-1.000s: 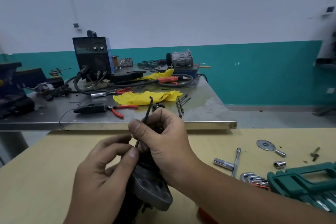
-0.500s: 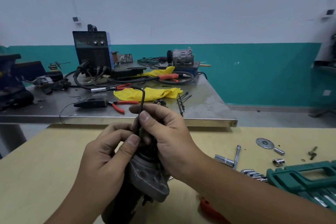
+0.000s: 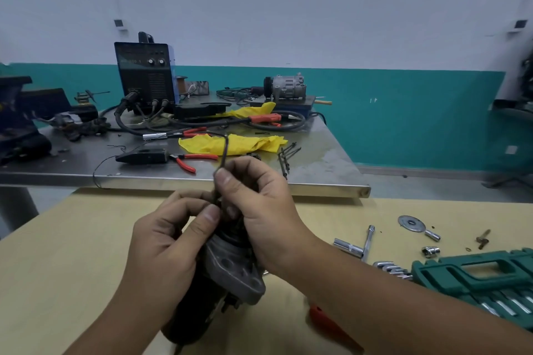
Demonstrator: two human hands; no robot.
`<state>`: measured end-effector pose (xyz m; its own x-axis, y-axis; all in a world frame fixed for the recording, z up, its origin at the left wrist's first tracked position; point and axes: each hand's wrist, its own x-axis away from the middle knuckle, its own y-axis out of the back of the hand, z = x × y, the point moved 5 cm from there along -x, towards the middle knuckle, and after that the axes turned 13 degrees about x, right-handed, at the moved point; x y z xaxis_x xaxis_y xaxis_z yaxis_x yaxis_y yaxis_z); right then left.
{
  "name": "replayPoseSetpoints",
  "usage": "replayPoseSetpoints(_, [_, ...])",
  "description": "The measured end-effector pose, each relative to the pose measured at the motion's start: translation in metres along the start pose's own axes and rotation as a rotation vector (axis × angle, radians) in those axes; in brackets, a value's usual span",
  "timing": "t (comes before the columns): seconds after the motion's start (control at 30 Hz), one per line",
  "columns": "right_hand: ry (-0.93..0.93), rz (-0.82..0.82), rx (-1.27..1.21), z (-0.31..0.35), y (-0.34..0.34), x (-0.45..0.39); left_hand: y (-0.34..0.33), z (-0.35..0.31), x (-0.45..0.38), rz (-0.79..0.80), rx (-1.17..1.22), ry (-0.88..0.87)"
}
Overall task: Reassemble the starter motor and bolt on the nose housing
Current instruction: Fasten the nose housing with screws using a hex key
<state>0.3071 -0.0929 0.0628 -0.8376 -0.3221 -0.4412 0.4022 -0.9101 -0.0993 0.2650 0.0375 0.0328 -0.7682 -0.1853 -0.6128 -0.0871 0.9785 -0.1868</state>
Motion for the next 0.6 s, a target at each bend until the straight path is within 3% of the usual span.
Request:
replayPoseSetpoints(0.47, [-0.02,0.005,0.08,-0.0074,0.0006,-0.0003,-0.002,0.0013,0.0046,0.013,0.007,-0.027])
replayPoseSetpoints(0.6, [0.017,0.055,-0.025,-0.0045,-0.0007,-0.0021,-0.0027,0.0041,0.0016,0.027,0.051,-0.008])
